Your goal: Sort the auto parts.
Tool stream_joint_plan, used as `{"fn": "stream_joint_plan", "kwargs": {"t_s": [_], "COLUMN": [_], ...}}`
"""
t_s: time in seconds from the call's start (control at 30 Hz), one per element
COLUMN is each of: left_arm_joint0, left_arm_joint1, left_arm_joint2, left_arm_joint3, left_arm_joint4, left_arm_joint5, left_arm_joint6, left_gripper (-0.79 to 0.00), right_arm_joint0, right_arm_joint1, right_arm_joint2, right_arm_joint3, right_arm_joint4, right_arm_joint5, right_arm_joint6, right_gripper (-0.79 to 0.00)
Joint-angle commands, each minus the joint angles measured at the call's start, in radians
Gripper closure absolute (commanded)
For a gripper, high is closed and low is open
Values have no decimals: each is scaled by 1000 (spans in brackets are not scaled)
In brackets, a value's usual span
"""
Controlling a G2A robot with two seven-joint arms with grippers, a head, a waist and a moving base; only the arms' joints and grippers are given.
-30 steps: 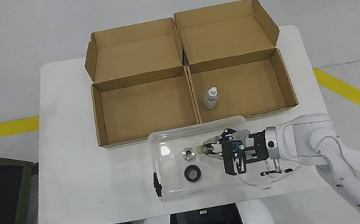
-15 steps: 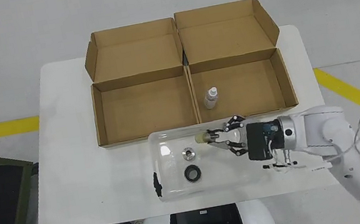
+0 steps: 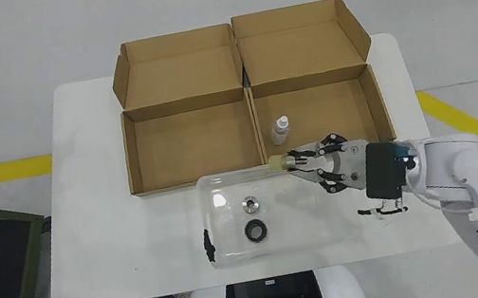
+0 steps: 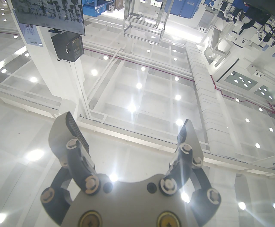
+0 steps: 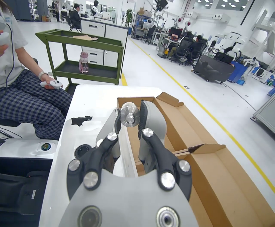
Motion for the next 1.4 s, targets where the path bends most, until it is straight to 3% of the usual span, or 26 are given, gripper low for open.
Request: {"fn": "stream_joint_plan", "kwargs": {"t_s": [0.0,0.7,1.37], "left_arm_joint0": [0,0,0], "left_arm_joint1": [0,0,0], "left_arm_joint2": [0,0,0], "left_arm_joint3": [0,0,0], "left_arm_joint4": [0,0,0], "left_arm_joint5": [0,0,0], "left_arm_joint6": [0,0,0], "left_gripper": [-785,-785,-785], "right_arm_joint0": [-5,-32,-25], "right_arm_joint1": [0,-3,-11], "right_arm_joint2": [11,85,45], "right_arm_joint3": [-6,-58,6], "right_arm_joint4": [13,111,62], "right_arm_joint5": [7,64,72], "right_arm_joint6": [-8,-34,20], "right_gripper": [0,0,0]}}
